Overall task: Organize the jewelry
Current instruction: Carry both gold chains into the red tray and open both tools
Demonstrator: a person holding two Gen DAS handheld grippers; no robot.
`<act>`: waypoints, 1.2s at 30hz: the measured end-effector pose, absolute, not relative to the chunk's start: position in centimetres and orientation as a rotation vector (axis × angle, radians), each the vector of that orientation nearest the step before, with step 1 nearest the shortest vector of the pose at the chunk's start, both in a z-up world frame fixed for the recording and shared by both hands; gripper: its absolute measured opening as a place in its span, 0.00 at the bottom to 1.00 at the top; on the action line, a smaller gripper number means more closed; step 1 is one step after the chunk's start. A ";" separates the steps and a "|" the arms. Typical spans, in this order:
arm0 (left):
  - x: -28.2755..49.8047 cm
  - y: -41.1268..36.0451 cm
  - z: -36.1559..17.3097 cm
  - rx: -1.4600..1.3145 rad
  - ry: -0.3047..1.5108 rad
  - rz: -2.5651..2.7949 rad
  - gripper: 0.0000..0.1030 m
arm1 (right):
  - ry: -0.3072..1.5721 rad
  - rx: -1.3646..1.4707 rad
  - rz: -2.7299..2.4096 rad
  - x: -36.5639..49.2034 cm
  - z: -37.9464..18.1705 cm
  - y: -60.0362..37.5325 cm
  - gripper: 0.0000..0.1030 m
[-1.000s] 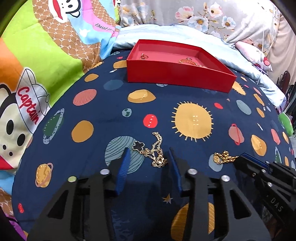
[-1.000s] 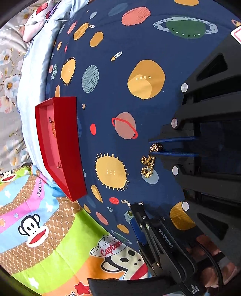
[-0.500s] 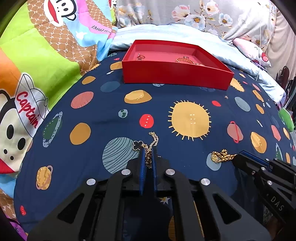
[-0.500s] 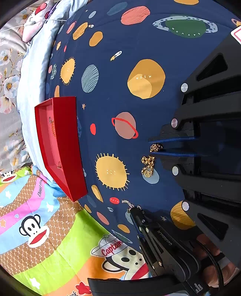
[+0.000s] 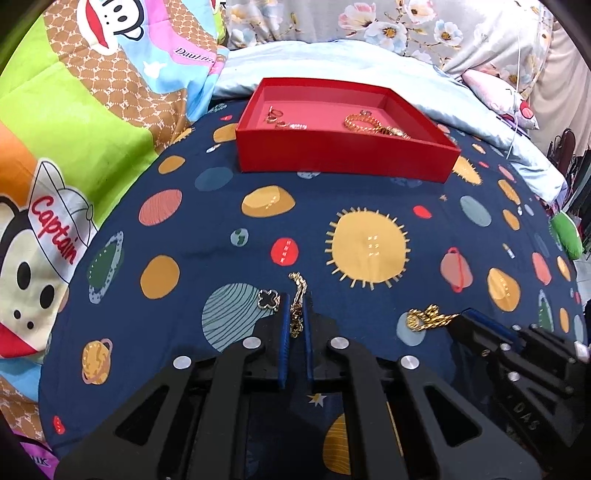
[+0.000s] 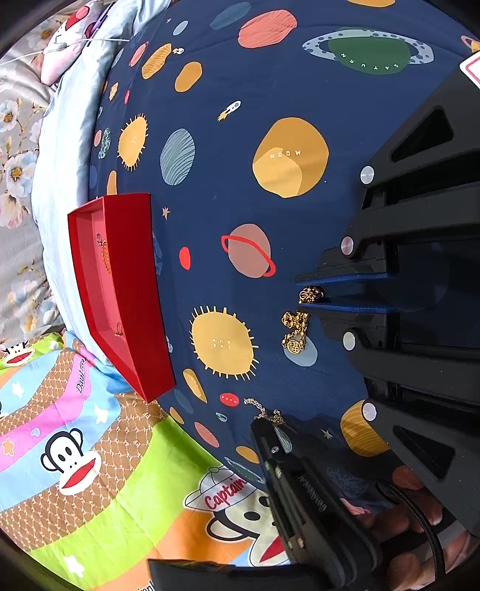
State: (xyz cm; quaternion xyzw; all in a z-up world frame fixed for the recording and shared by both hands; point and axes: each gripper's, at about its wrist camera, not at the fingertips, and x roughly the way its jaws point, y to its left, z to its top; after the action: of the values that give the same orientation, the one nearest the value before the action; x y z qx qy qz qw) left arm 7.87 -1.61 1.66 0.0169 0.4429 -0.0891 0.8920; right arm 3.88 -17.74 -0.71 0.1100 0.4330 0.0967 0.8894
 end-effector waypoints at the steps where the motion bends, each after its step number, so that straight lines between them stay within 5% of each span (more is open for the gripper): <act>1: 7.9 -1.7 2.0 0.036 0.917 -0.186 0.05 | 0.900 0.225 0.198 3.9 -0.7 -17.7 0.09; 9: 7.9 -1.0 5.8 0.021 0.858 -0.201 0.05 | 0.903 0.232 0.175 3.2 1.3 -18.1 0.08; 36: 15.8 -0.9 27.8 -0.077 0.533 -0.320 0.05 | 0.515 0.200 0.226 12.5 25.7 -22.6 0.08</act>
State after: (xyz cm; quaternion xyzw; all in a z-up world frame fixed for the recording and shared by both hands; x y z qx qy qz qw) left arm 15.79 -0.88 27.82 -0.0379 0.2622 -0.1576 0.9513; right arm 12.52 -22.60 25.66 0.0983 0.2539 0.1112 0.9558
